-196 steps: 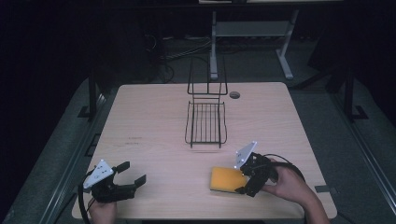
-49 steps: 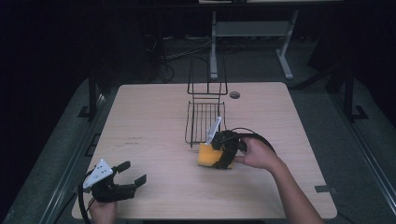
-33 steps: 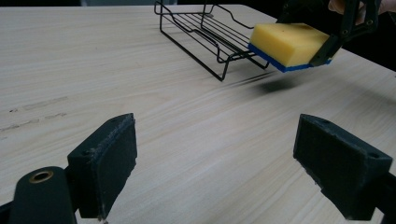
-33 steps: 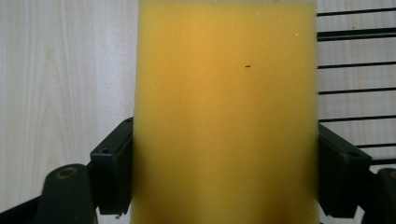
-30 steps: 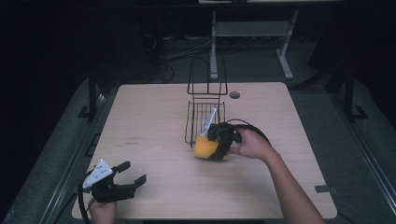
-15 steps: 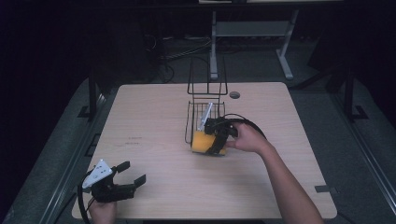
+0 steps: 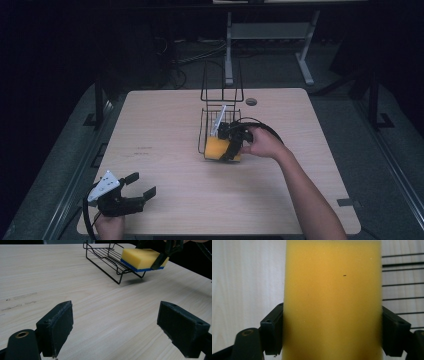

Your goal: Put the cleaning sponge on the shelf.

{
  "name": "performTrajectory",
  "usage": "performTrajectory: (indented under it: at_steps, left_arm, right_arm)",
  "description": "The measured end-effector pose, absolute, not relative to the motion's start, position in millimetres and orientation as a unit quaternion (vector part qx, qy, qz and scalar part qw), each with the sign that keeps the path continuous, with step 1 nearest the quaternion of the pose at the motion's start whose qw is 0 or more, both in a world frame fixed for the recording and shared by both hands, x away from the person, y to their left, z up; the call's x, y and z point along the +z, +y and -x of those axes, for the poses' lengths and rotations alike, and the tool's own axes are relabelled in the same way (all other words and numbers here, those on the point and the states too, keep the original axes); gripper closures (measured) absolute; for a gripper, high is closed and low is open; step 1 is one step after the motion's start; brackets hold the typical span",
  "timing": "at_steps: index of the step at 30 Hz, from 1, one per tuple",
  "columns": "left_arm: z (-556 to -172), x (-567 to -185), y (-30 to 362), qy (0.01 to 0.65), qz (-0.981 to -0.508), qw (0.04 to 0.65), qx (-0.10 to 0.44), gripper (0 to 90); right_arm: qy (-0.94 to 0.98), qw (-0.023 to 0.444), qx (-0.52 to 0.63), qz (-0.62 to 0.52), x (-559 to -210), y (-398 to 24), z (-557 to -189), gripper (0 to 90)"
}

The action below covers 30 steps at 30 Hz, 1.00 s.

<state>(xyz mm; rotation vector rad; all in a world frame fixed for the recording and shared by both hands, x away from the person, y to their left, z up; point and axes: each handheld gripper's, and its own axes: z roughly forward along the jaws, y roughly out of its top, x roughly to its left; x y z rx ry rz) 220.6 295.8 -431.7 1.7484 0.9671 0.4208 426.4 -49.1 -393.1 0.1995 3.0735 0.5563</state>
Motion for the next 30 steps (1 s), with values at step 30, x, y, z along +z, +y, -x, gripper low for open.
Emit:
performTrajectory:
  at_steps: [30]
  left_arm:
    - [-220.2,-432.4,294.6,0.403,-0.728,0.527,0.170,12.8]
  right_arm:
    - [0.982,0.009,0.174,-0.070,-388.6,-36.8,-463.9,21.6]
